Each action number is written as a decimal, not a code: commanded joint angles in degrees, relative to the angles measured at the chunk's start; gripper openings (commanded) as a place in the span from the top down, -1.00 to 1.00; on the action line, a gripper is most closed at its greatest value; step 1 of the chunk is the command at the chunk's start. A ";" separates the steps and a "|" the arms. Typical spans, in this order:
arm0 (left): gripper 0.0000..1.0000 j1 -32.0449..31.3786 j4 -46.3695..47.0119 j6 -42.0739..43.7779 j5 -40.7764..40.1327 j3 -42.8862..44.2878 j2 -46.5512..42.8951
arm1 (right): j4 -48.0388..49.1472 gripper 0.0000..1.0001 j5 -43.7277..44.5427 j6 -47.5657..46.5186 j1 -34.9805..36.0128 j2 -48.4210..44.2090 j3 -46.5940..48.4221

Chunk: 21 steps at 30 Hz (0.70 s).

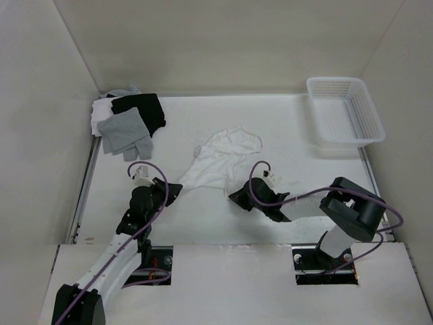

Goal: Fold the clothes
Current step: Flatten the tank top out

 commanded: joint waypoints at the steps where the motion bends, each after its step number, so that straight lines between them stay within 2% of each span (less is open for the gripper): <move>1: 0.90 0.21 2.99 -0.59 0.56 -1.82 -0.77 | 1.35 0.86 0.90 -2.84 -0.19 -3.60 -1.34; 6: 0.90 1.01 3.43 -1.20 0.91 -1.64 -0.51 | -11.82 0.89 -0.07 -10.57 -0.54 -17.73 -5.91; 11: 0.91 2.24 2.82 -3.65 3.46 3.53 -2.53 | -29.57 0.89 2.38 -17.34 -0.55 -41.35 -6.28; 15: 0.93 2.41 2.82 -6.47 3.64 13.88 -5.42 | -43.72 0.90 5.73 -26.29 -1.68 -58.69 3.71; 18: 0.93 2.94 3.25 -7.79 1.63 23.38 -7.27 | -50.33 0.91 7.31 -33.50 -2.30 -62.06 15.31; 21: 0.93 3.12 3.87 -7.53 -1.01 31.82 -8.15 | -51.84 0.91 8.54 -39.56 -1.43 -61.01 25.77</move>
